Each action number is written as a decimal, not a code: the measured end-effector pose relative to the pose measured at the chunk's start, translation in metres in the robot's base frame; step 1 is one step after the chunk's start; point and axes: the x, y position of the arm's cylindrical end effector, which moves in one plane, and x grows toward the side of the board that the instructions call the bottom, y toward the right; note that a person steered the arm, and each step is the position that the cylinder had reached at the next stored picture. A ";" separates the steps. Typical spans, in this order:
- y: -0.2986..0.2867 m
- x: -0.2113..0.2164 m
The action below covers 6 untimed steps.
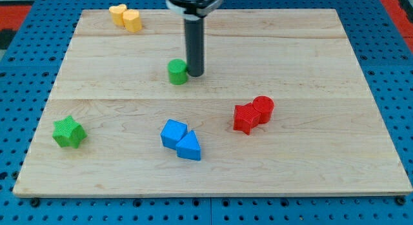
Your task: Place the green circle top of the green star
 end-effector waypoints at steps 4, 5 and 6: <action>-0.165 0.017; -0.178 0.011; -0.193 0.032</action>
